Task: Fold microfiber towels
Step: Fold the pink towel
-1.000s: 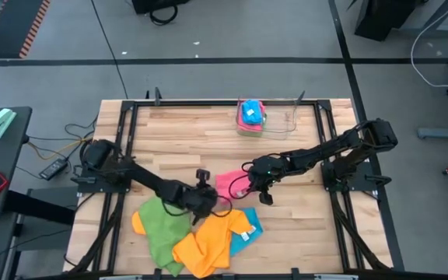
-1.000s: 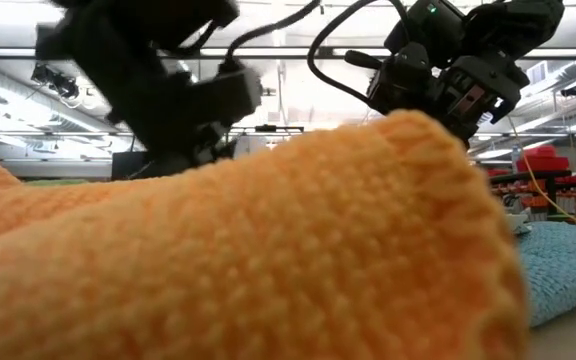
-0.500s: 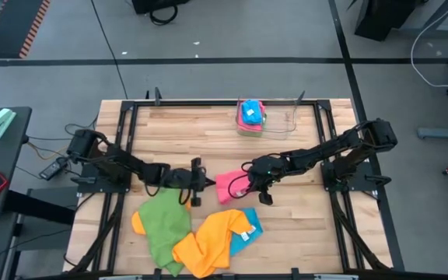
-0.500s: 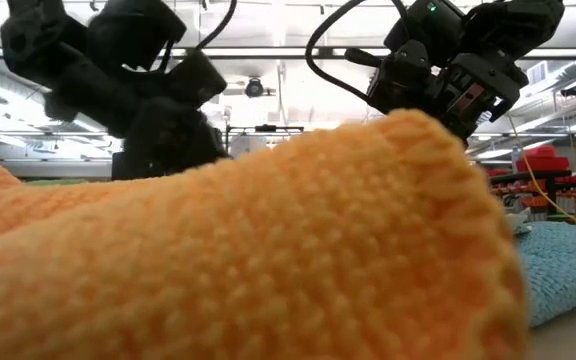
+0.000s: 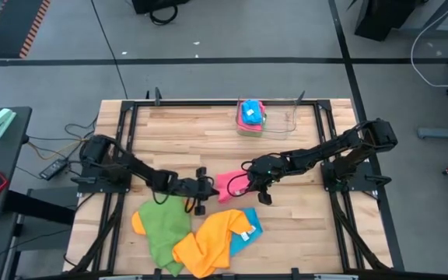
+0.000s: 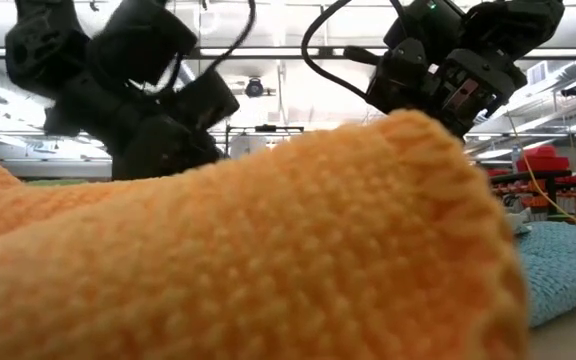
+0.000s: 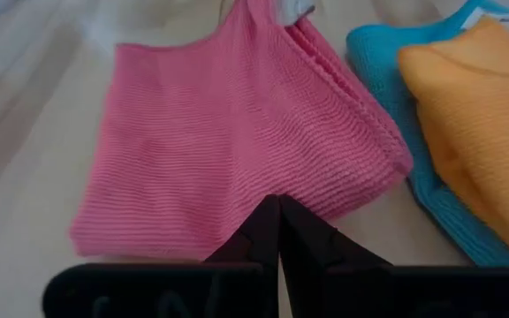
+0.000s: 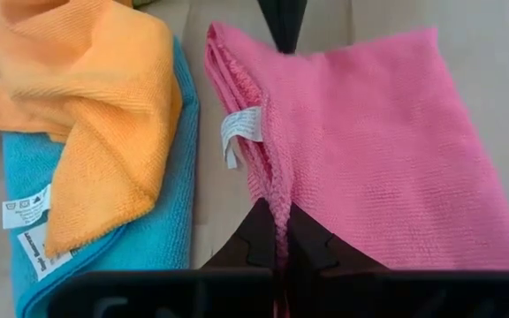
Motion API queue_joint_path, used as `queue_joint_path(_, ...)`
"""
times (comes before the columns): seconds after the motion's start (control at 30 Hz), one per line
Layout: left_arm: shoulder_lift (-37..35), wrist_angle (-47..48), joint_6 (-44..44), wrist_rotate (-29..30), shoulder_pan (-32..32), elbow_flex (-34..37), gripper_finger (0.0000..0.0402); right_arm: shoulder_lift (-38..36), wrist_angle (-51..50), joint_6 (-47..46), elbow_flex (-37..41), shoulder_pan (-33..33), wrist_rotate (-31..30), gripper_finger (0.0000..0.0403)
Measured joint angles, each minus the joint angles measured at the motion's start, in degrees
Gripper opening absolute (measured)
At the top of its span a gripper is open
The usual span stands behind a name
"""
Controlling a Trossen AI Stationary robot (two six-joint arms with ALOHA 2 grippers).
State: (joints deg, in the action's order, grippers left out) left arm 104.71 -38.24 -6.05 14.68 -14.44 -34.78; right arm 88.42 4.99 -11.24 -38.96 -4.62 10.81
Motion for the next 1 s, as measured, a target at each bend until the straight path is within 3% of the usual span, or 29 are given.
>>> queue_joint_path(0.33, 2.79, -0.57, -2.01, 1.18, 0.00, 0.18, 0.0022, 0.00, 0.17, -0.80, 0.00, -0.02, 0.97, 0.0008)
queue_joint_path(0.53, 1.52, -0.05, -0.91, 1.93, -0.63, 0.17, 0.0007, 0.00, 0.31, -1.93, 0.00, 0.11, 1.73, 0.0008)
queue_joint_path(0.8, -1.60, 4.02, 2.29, 9.74, -1.55, 0.13, 0.0025, 0.00, 0.55, -2.32, 0.00, 0.39, 3.06, 0.0008)
queue_joint_path(1.0, -0.41, 5.27, 2.00, 9.03, -1.29, 0.22, 0.0010, 0.00, 2.50, -4.28, 0.00, 1.71, 4.72, 0.0008)
